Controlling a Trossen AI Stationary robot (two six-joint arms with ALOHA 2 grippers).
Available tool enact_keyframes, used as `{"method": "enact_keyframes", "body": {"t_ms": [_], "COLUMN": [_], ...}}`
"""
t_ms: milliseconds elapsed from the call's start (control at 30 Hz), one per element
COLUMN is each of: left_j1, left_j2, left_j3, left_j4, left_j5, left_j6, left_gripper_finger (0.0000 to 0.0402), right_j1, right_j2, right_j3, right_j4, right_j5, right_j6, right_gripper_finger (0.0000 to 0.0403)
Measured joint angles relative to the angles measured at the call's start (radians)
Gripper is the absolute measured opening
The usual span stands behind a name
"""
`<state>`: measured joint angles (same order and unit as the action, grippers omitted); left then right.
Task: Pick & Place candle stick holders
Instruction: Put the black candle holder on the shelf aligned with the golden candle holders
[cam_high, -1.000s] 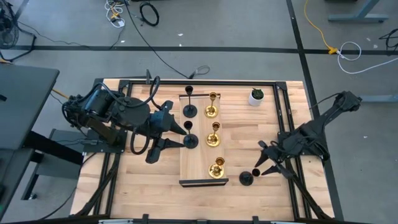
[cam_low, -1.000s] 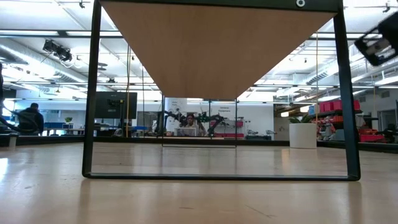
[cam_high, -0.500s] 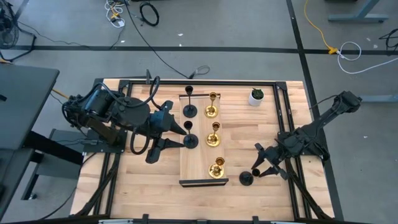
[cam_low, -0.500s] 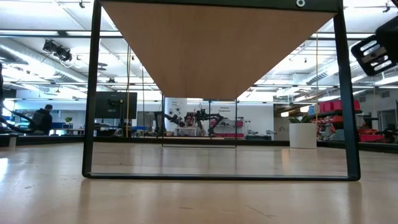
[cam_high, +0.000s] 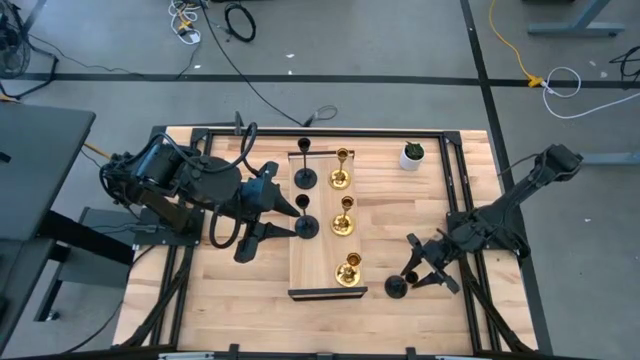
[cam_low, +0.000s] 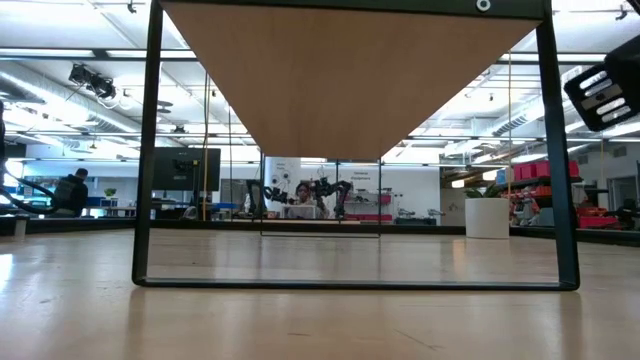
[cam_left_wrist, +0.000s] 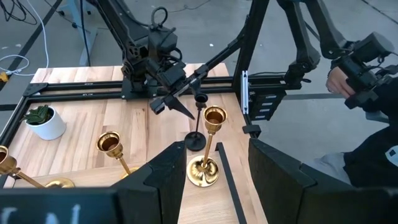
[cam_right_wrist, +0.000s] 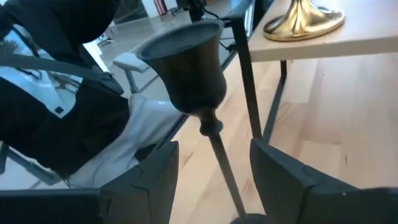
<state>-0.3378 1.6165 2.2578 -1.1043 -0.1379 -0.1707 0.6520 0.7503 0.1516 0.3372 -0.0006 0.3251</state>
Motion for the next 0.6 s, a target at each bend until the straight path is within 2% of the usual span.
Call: {"method": "enact_keyframes", "body": {"t_ms": [233,600], "left_j1": [0.000,0.000], "left_j2": [0.000,0.000], "left_j3": [0.000,0.000], "left_j4": [0.000,0.000], "left_j5": [0.000,0.000], "left_j6": [0.000,0.003], "left_gripper_finger": [0.0177,0.0177], "right_j1": [0.039,0.040], "right_j2": [0.104,0.170], "right_j3": [0.000,0.000], "right_j4": [0.102,0.165], "right_j5": [0.061,0.065], "right_j6": [-0.004,-0.001], "right_gripper_finger": [0.0197,0.0197]}}
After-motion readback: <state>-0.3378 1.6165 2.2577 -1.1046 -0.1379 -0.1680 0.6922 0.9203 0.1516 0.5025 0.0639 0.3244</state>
